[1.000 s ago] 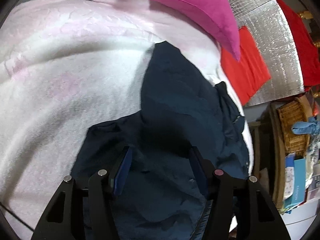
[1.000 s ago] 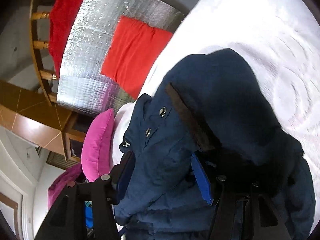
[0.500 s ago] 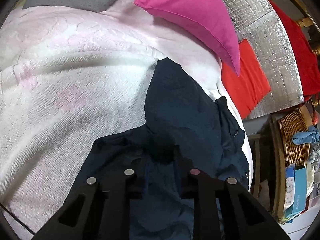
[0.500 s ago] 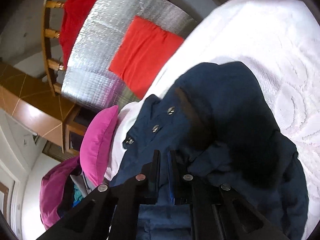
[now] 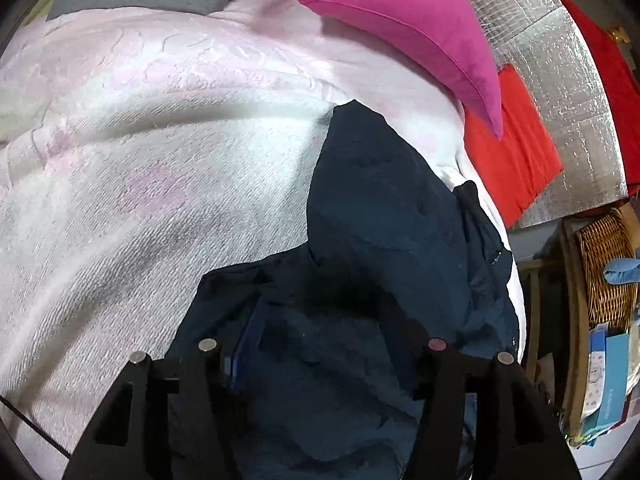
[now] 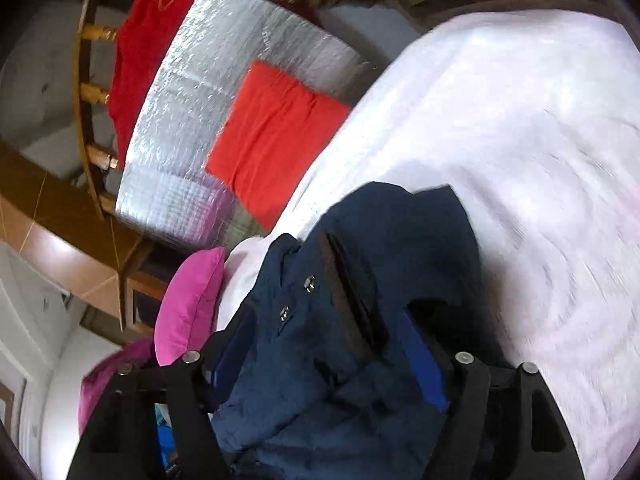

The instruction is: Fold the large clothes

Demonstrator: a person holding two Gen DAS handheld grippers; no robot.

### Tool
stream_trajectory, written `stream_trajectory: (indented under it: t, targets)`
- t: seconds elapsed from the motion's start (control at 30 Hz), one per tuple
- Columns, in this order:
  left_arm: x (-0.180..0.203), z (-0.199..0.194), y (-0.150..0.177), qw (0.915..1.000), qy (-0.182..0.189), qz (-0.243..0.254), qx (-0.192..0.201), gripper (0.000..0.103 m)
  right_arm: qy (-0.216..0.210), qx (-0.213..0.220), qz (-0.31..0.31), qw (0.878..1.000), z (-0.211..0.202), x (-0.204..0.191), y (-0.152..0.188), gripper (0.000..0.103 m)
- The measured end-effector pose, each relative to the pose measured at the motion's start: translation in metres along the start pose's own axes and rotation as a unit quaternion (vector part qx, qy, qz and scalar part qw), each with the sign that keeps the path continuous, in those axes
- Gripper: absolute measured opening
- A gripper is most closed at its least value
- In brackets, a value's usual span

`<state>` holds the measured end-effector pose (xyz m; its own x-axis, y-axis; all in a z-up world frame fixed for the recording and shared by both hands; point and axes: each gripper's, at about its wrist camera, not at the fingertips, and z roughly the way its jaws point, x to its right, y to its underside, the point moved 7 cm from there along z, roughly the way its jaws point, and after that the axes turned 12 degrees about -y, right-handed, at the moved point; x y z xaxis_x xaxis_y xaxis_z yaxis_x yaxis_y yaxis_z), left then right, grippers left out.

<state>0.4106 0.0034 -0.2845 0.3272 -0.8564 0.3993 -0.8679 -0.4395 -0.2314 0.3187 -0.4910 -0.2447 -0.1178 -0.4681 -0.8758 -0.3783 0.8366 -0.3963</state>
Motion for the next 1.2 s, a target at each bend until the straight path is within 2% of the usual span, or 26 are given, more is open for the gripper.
stream_trajectory:
  t: [0.13, 0.2, 0.27, 0.37, 0.5, 0.63, 0.8, 0.93, 1.0, 1.03, 1.07, 1.1, 1.13, 1.2]
  targets:
    - [0.004, 0.001, -0.001, 1.0000, 0.001, 0.006, 0.004, 0.057, 0.008, -0.030, -0.013, 0.999, 0.024, 0.003, -0.005, 0.070]
    - [0.007, 0.003, -0.003, 0.9999, 0.000, 0.011, 0.005, 0.057, 0.037, -0.058, -0.028, 0.997, 0.035, 0.008, 0.001, 0.060]
    - [0.006, 0.003, -0.003, 0.9999, 0.002, 0.009, 0.006, 0.048, 0.077, -0.087, -0.056, 0.992, 0.041, 0.012, 0.008, 0.018]
    - [0.008, 0.001, -0.002, 0.9998, -0.005, 0.016, 0.011, 0.041, 0.094, -0.097, -0.082, 0.987, 0.031, 0.004, 0.020, 0.011]
    - [0.007, -0.005, 0.003, 0.9992, -0.021, 0.030, 0.014, 0.041, 0.113, -0.097, -0.110, 0.983, 0.000, -0.015, 0.033, 0.010]
    - [-0.001, -0.014, 0.005, 0.9981, -0.043, 0.037, 0.025, 0.041, 0.109, -0.075, -0.122, 0.984, -0.032, -0.035, 0.042, 0.010]
    - [-0.010, -0.021, 0.012, 0.9961, -0.064, 0.052, 0.030, 0.041, 0.124, -0.075, -0.132, 0.981, -0.032, -0.021, 0.051, 0.010]
    - [-0.013, -0.044, 0.011, 0.9932, -0.071, 0.068, 0.061, 0.041, 0.124, -0.082, -0.103, 0.983, -0.032, -0.015, 0.052, 0.015]
    - [-0.011, -0.062, 0.004, 0.9907, -0.069, 0.074, 0.091, 0.046, 0.114, -0.069, -0.104, 0.986, -0.041, -0.021, 0.046, 0.027]
    - [-0.011, -0.070, 0.000, 0.9891, -0.067, 0.074, 0.108, 0.057, 0.108, -0.052, -0.105, 0.987, -0.049, -0.026, 0.041, 0.042]
    - [-0.010, -0.074, -0.003, 0.9880, -0.067, 0.072, 0.119, 0.072, 0.103, -0.042, -0.102, 0.988, -0.054, -0.028, 0.038, 0.063]
    - [-0.010, -0.077, -0.007, 0.9871, -0.067, 0.067, 0.129, 0.076, 0.095, -0.027, -0.096, 0.990, -0.060, -0.030, 0.033, 0.071]
    - [-0.010, -0.076, -0.010, 0.9863, -0.067, 0.064, 0.136, 0.078, 0.083, -0.012, -0.087, 0.993, -0.067, -0.029, 0.028, 0.077]
    - [-0.010, -0.065, -0.016, 0.9874, -0.069, 0.062, 0.128, 0.078, 0.089, -0.008, -0.075, 0.993, -0.071, -0.023, 0.021, 0.077]
